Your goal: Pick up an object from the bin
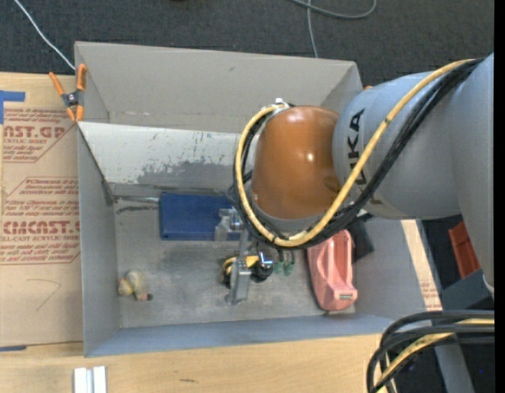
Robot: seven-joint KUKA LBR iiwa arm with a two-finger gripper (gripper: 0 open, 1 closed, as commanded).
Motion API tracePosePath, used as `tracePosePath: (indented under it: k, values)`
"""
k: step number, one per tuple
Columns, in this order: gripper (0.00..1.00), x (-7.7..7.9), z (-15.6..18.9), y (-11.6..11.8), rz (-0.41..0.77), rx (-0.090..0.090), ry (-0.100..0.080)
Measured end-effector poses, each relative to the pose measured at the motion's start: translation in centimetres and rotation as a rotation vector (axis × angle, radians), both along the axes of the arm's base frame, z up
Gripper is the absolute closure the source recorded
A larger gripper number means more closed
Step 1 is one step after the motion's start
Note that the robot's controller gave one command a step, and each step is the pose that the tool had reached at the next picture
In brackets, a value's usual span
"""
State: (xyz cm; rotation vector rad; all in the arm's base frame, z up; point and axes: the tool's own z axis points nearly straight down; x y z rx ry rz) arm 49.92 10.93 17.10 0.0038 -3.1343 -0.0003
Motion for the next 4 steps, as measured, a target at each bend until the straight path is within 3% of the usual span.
tracePosePath:
  k: [1, 2, 3, 4]
  values:
    - [0.00, 0.2, 0.4, -0.1, -0.002, 0.001, -0.007]
    - [0.00, 1.6, -5.4, -4.6, 0.152, 0.001, -0.005]
    - [0.00, 0.8, -7.4, -6.0, 0.168, 0.003, -0.001]
    - [0.00, 0.8, -7.1, -6.0, 0.166, 0.003, -0.004]
